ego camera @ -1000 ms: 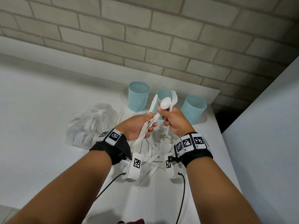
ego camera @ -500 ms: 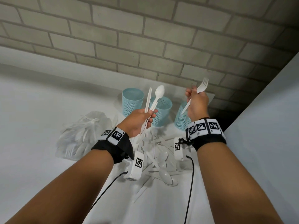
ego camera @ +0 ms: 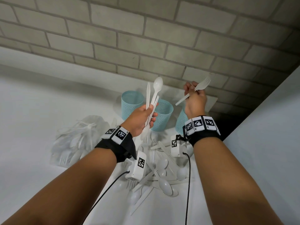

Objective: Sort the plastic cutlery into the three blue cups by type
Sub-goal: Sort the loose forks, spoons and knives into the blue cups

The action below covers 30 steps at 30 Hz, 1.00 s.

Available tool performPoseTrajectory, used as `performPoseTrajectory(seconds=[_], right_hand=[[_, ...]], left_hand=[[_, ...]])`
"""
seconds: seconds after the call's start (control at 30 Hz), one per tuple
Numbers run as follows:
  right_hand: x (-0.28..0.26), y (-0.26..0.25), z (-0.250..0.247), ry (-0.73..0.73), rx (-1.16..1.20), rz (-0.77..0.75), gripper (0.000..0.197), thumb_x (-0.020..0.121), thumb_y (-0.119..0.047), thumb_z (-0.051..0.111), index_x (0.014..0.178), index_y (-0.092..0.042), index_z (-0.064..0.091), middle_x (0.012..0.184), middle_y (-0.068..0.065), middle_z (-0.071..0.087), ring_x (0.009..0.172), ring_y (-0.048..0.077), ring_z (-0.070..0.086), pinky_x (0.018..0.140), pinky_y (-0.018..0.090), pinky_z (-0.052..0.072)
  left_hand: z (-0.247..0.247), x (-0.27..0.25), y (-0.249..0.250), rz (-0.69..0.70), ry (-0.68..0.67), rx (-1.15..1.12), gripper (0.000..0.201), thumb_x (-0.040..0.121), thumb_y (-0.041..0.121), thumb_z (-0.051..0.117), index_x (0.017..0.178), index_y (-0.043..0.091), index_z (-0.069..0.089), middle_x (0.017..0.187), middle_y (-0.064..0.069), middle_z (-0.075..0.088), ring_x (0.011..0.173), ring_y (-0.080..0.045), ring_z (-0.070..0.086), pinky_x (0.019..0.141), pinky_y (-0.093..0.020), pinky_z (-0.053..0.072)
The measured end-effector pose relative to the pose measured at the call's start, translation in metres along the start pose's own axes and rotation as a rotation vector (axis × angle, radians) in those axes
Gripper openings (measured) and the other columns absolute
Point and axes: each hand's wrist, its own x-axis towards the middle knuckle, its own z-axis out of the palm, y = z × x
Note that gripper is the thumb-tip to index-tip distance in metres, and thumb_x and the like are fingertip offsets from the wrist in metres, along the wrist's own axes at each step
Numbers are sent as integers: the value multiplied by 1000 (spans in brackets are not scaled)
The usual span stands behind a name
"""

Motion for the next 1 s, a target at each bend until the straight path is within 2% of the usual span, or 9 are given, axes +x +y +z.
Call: performPoseTrajectory(seconds=[0.13,0.23,0.3,0.37,0.5,0.63,0.73,0.87,1.0], right_hand=[[-13,16,16,-80,-48,125,18,95,5,45,93,-11,54,91,8,63,82,15,64,74,20,49],[-19,30,16,-105,-127,210,14,95,0,49,102,-12,53,97,7,64,85,13,64,75,21,50],[-21,36,16,-118,-183,230,18,93,-3,53,110,-11,53,101,7,63,89,14,63,87,29,51],[-24,34,17,-132,-240,215,30,90,-5,58,120,-8,53,103,4,61,95,14,59,94,28,46],[-29,16,26,-174,-323,120,39,85,-17,68,122,-12,55,119,4,61,106,13,57,86,21,42],[-43,3,40,-336,-516,-53,36,84,-30,68,115,-17,57,100,-3,63,89,7,59,82,20,47],[-49,1,46,-457,-796,-172,44,85,-36,66,122,-18,53,102,-1,61,87,11,57,76,21,48],[-51,2,45,-480,-818,-99,37,93,-27,54,128,-16,44,105,8,62,86,16,57,67,19,44],[-53,0,47,-382,-635,13,31,98,-13,39,129,-10,37,76,1,55,74,19,57,74,29,47]], left_hand=[[-1,3,0,15,9,14,28,101,23,38,125,14,50,77,-1,52,61,-8,45,54,-17,40],[-4,4,1,9,-3,-8,26,101,17,39,124,11,49,79,-1,54,60,-8,46,51,-16,40],[-7,4,2,-10,-18,-49,23,100,14,39,121,11,49,82,-2,56,62,-8,46,50,-15,40],[-10,4,2,-31,-34,-93,20,100,11,39,117,12,51,84,-3,57,63,-8,47,50,-16,41],[-11,3,3,-41,-51,-125,17,99,7,41,101,15,55,83,-3,58,64,-9,48,50,-18,41],[-7,4,2,-4,-46,-78,14,96,5,46,90,7,58,76,-4,58,60,-10,50,50,-19,42],[-4,4,2,12,-22,-74,11,94,4,50,90,3,60,60,2,62,51,-7,54,48,-18,44],[-3,2,1,17,-11,-86,9,93,4,53,93,1,61,60,4,65,51,-6,57,51,-17,47],[-4,-3,2,-2,-13,-105,9,92,-1,53,90,0,62,76,-5,63,56,-6,62,57,-14,53]])
